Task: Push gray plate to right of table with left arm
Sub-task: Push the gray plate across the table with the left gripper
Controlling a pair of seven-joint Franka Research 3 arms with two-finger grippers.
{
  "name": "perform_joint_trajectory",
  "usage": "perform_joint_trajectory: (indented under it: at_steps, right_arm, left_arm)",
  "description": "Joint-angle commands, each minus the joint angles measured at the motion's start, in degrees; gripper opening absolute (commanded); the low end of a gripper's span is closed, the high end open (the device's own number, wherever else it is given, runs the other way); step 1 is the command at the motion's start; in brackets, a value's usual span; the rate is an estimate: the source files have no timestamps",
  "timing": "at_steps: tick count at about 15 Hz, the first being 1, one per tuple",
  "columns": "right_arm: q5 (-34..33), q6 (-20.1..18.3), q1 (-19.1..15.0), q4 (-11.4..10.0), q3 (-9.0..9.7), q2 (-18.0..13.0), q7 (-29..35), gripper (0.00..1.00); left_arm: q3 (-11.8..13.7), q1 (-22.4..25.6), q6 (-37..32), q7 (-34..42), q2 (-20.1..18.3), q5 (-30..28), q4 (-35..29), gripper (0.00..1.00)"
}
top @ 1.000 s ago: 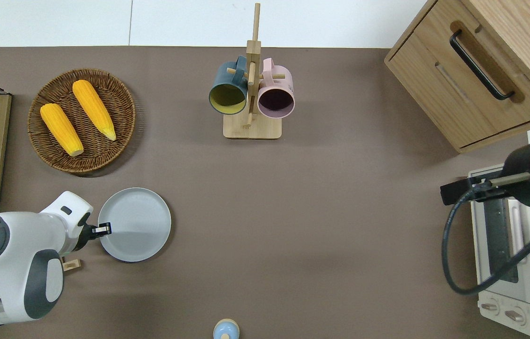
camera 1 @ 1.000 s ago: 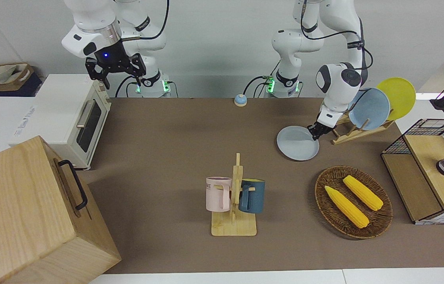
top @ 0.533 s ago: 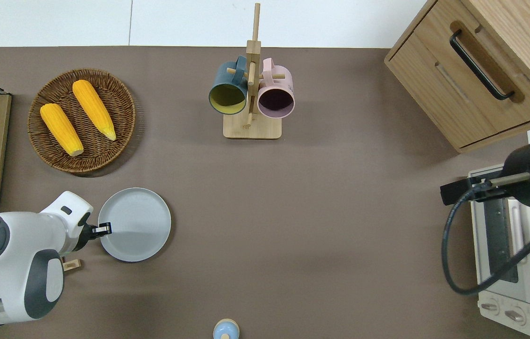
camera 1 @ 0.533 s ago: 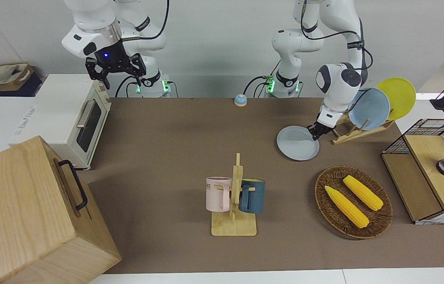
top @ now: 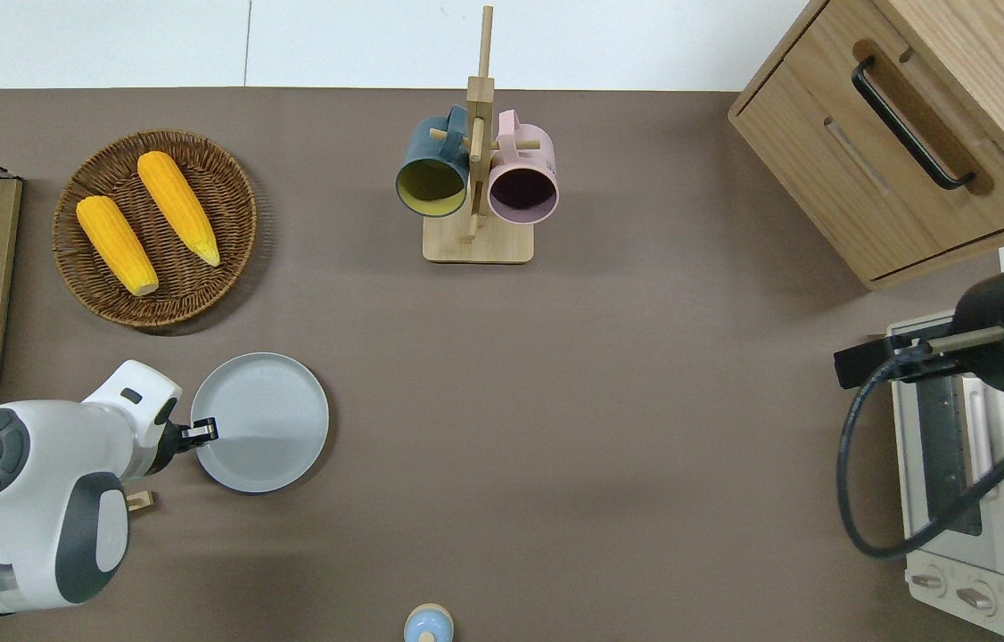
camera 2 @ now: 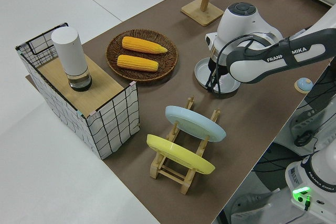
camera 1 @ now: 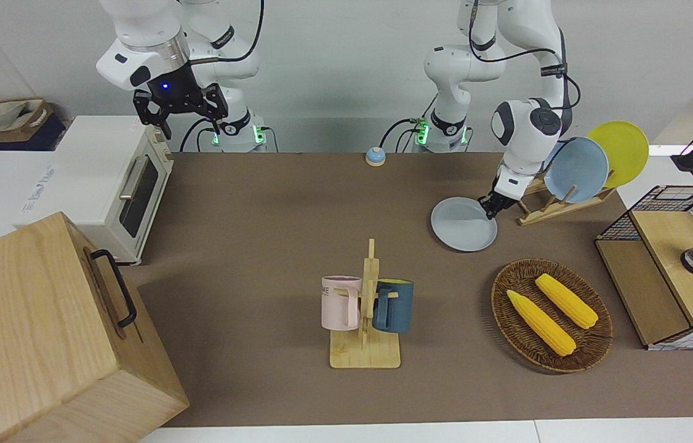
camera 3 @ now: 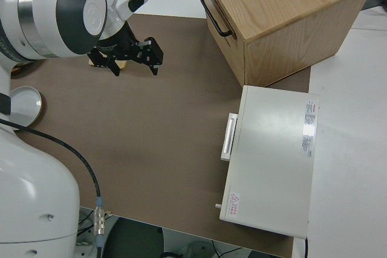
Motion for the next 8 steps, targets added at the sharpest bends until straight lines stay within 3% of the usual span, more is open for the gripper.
perform_joint_trajectory:
  at_steps: [1, 8]
  right_arm:
    - [0.25, -0.89, -1.13, 0.50, 0.97, -0.17, 0.75, 0.983]
    - [0.33, -0.89, -1.13, 0.50, 0.97, -0.17, 0.75, 0.983]
  left_arm:
    - [-1.68, -3.70, 2.02, -6.90, 2.73, -0.19, -0.07, 0.00]
    - [-2.99, -9.15, 1.93, -17.27, 3.87, -0.19, 1.34, 0.00]
